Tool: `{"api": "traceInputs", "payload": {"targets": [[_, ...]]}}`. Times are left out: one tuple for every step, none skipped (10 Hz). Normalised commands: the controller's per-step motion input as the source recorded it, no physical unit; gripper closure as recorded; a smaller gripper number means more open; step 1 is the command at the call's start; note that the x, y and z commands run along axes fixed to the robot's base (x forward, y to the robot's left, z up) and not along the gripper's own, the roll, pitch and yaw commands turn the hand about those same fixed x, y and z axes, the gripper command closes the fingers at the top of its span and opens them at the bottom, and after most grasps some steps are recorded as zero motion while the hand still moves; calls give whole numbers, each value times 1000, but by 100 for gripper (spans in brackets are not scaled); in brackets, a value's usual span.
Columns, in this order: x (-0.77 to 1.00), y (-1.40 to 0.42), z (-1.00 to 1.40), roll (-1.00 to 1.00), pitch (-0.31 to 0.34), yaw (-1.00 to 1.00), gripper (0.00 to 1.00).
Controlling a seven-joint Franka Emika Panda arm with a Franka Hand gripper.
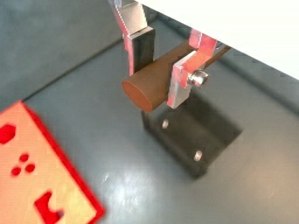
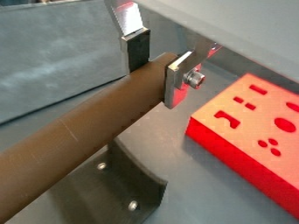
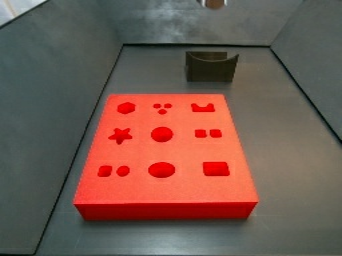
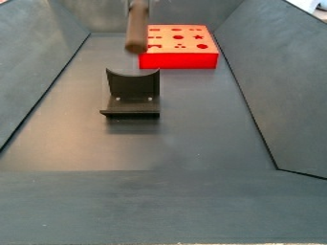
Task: Pick up the oval object. Move up. Place the oval object on the fixture. Regrasp the oval object. Move to above the board. Insert the oval object.
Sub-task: Place the oval object on the fixture.
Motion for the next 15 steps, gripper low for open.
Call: {"api": "traceInputs", "payload": {"targets": [[205,-42,-74,-1000,143,-95,100],[87,0,1,-1000,155,-102,100],[42,23,-13,-1000,144,-113,100],[59,23,-32,-1000,140,-125,100],[77,34,-15,-1000,148,-140,100],[81,39,-14,-1000,151,-154,100],[83,38,-20,-1000,149,-165,100],[78,39,-20,-1000,142,-194,100],[74,43,-16,-1000,136,-222,100],[76,42,-17,-945,110,-255,100],[78,45,-20,-763,72,-244,100],[80,45,-23,-521,23,-217,100],[78,45,-19,-402,1,-203,100],[64,29,-4,-213,-44,-157,100],[91,125,-1000,-184,7,-117,100]]}}
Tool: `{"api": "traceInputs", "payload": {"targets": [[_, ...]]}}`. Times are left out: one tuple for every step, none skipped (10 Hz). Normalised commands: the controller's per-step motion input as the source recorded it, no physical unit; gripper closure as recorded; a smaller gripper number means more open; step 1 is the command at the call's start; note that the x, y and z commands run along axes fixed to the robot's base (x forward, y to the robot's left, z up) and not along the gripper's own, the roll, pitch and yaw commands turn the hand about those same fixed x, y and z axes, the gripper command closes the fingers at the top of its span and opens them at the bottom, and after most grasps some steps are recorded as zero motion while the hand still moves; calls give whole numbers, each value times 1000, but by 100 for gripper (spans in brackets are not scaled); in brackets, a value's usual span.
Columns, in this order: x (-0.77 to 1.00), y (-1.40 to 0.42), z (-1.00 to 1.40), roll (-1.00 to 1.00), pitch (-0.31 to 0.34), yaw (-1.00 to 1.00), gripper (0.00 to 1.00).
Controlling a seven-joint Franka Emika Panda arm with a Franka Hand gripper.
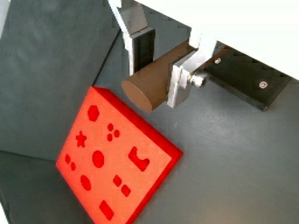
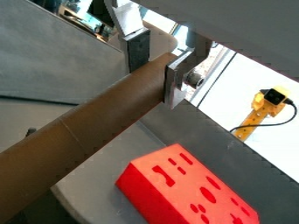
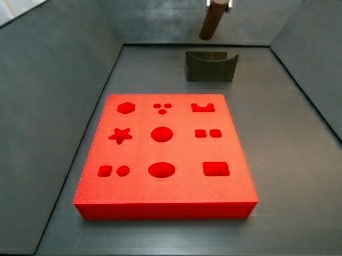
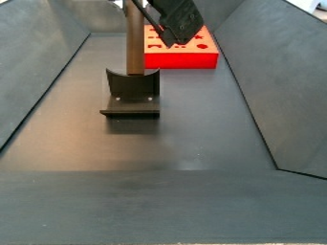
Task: Pick up the oval object. Move up. Place the oval object on the fixture. Regrasp the oval object. Move to above the board. Insert the oval object.
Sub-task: Place the oval object on the fixture, then regrasp the oval object.
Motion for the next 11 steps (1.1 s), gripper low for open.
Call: {"api": "traceInputs", "payload": {"targets": [[94,125,-1000,-171,-9,-90,100],[110,115,-1000,-159,-25,-78,100],[114,103,-1000,-132,-32,-67,100],[122,95,-1000,-101,-46,-53,100],[116,81,-916,-86,-55,-42,100],[98,59,-741,-80,-62,-31,100],[70,31,-455,-85,-68,-14,100],[63,27,-349,-80,-70,-8,100],[55,32,-184,-59,-62,2,100],[0,0,0,0,0,0,0],[0,0,1000,-19,-38,-43,0]]}}
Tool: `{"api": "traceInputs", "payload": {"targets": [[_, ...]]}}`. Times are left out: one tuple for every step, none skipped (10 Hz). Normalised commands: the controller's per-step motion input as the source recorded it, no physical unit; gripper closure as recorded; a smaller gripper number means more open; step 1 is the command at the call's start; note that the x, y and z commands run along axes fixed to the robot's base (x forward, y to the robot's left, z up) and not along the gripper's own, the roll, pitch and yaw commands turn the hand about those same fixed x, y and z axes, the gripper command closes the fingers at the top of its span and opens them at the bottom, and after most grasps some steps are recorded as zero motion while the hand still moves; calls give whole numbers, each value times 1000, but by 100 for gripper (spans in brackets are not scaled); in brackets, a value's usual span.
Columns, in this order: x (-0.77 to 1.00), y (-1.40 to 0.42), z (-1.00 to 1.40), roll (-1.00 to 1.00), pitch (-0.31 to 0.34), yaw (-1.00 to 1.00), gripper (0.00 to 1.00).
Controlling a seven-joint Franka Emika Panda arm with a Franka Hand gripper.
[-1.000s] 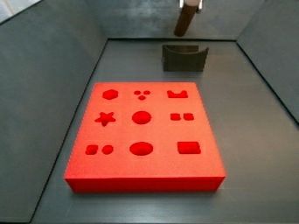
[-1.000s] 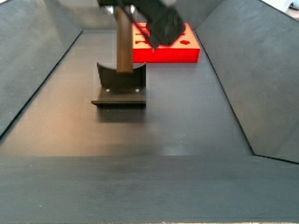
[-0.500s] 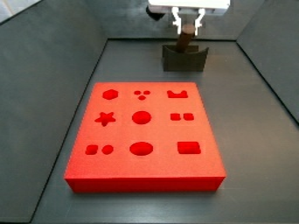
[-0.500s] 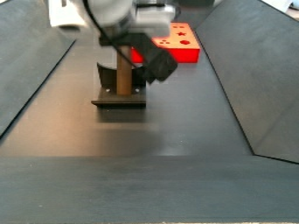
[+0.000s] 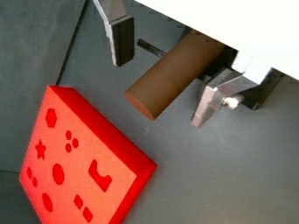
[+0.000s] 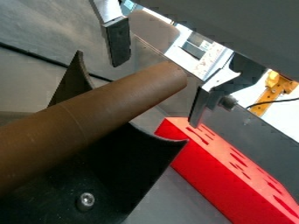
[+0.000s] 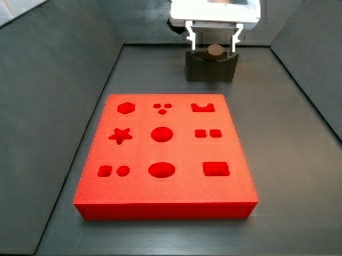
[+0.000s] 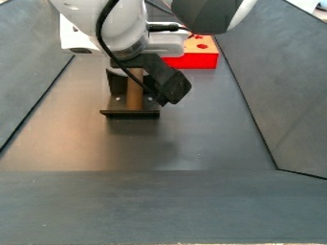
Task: Pick up the oval object. Move up. Place the oval object on the fixture. Regrasp the oval object. Move to above the board. Insert the oval object.
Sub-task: Regrasp the oval object.
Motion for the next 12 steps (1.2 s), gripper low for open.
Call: {"api": "traceInputs", "payload": {"targets": [[-4,5,1000,-11,-38,-35,0],[-21,10,1000,3,-28,-14,0],[-28,8,1000,18,-20,5,0],[-32,8,1000,31,3,22,0],[-35,13,860,37,19,26,0],[-34,13,672,41,38,24,0],[-32,10,418,47,56,18,0],[-32,10,228,50,67,9,0],[-1000,0,0,53,14,20,0],[-1000,1,-7,42,0,12,0],[-1000,2,26,52,-37,-15,0],[-1000,-2,17,61,-43,-22,0]]}}
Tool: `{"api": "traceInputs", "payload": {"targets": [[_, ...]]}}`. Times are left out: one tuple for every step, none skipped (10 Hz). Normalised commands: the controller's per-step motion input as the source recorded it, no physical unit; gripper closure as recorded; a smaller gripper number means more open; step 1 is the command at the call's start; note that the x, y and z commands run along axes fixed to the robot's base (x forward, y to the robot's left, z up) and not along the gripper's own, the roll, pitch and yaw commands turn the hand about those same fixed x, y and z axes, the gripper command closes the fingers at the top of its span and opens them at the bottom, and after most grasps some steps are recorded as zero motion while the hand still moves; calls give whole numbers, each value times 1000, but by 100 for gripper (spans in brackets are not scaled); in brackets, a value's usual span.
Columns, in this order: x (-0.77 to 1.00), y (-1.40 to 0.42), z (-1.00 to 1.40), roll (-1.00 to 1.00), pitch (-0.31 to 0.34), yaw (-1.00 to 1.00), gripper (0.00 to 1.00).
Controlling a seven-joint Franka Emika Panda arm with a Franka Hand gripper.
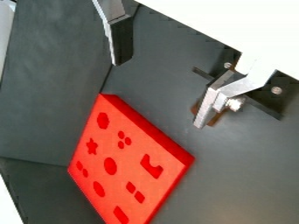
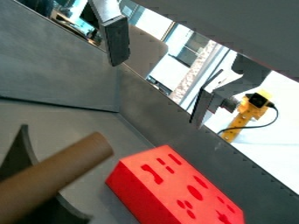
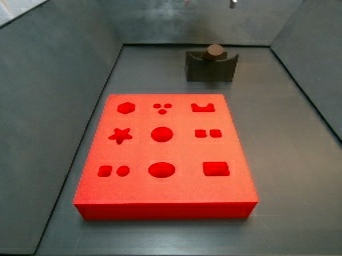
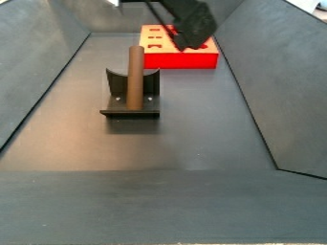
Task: Pick up the oval object. Move up. Place the oval object on the fixture. Regrasp the oval object. Move to above the board. Insert the oval object.
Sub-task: Regrasp the oval object.
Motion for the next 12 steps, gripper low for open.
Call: {"api": "traceInputs", "payload": {"targets": [[-1000,-1,11,73,-61,-19,0],[-1000,-2,16,80,-69,-16,0],[-1000,-4,20,92,-86,-6,0],[-903,-6,15,96,-98,0,0],[-727,-7,11,101,-109,12,0],[-639,-8,13,103,-111,18,0],[-323,-342,-1000,1000,-16,-895,0],[-226,-350,-1000,1000,-18,-895,0],[-90,-357,-1000,1000,-40,-897,0],[-50,-237,-884,1000,-65,-910,0],[-25,-140,-679,1000,-88,-918,0],[0,-80,-421,1000,-114,-925,0]]}}
